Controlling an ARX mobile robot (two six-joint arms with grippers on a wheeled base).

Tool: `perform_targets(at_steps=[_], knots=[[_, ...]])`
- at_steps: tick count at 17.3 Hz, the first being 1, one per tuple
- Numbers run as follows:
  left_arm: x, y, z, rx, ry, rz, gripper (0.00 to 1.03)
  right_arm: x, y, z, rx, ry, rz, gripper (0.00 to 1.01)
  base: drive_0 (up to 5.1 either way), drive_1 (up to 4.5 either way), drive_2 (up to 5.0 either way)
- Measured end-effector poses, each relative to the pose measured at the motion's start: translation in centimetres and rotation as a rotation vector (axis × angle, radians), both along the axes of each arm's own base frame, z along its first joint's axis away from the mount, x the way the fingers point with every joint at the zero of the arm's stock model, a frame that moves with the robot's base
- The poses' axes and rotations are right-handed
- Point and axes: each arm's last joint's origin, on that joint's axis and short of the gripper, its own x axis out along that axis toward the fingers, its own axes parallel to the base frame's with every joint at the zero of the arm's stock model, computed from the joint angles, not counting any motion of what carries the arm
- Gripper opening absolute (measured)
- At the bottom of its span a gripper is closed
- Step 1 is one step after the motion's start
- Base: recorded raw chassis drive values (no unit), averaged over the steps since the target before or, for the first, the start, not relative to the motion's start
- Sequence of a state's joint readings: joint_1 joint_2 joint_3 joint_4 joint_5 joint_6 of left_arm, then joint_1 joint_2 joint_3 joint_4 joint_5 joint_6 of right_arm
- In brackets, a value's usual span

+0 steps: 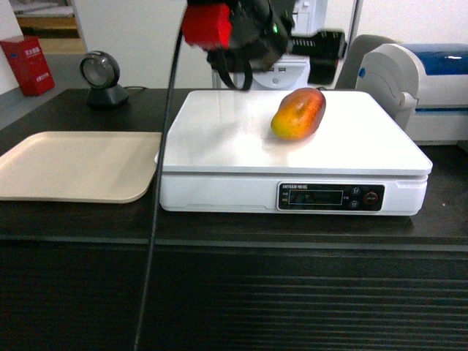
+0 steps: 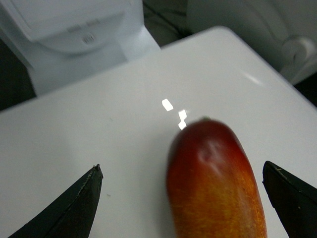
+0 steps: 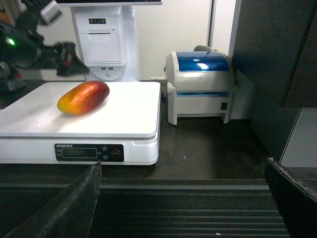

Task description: Place dark red mango on scale at checkout

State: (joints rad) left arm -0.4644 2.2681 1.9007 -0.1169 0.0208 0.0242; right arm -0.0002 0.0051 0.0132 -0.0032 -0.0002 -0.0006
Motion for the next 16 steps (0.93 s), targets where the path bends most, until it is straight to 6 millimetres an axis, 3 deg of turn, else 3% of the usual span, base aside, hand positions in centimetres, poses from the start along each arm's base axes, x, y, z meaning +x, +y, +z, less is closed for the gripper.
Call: perform_targets(at_steps=[2, 4, 5, 7, 10, 12, 13, 16], knots=[[-0.8, 1.9, 4.2, -0.065, -0.094, 0.020, 0.98, 0.0, 0.0, 0.0, 0.000, 0.000, 0.000, 0.98, 0.0, 0.00, 0.0], [-2.5, 5.2, 9.0, -0.153, -0.229, 0.066, 0.98, 0.0, 0.0, 0.0, 0.000, 0.000, 0.000, 0.98, 0.0, 0.00, 0.0], [-3.3, 6.9, 10.2, -0.187, -0.282, 0.087, 0.98, 0.0, 0.0, 0.0, 0.000, 0.000, 0.000, 0.98, 0.0, 0.00, 0.0], [-6.1, 12.1, 12.1, -0.212, -0.406, 0.197, 0.98, 0.0, 0.0, 0.0, 0.000, 0.000, 0.000, 0.98, 0.0, 0.00, 0.0], [-11.8, 18.9, 14.6, -0.206, -0.535, 0.350, 0.98, 0.0, 0.0, 0.0, 0.000, 0.000, 0.000, 0.98, 0.0, 0.00, 0.0], [-15.0, 21.3, 14.7, -0.180, -0.536, 0.424, 0.95, 0.0, 0.0, 0.0, 0.000, 0.000, 0.000, 0.98, 0.0, 0.00, 0.0], [-17.3, 22.8, 13.3, -0.159, -0.506, 0.467, 0.83, 0.0, 0.0, 0.0, 0.000, 0.000, 0.000, 0.98, 0.0, 0.00, 0.0], [-23.3, 23.8, 8.6, -0.150, -0.504, 0.500, 0.56, 0.0, 0.0, 0.0, 0.000, 0.000, 0.000, 0.98, 0.0, 0.00, 0.0]])
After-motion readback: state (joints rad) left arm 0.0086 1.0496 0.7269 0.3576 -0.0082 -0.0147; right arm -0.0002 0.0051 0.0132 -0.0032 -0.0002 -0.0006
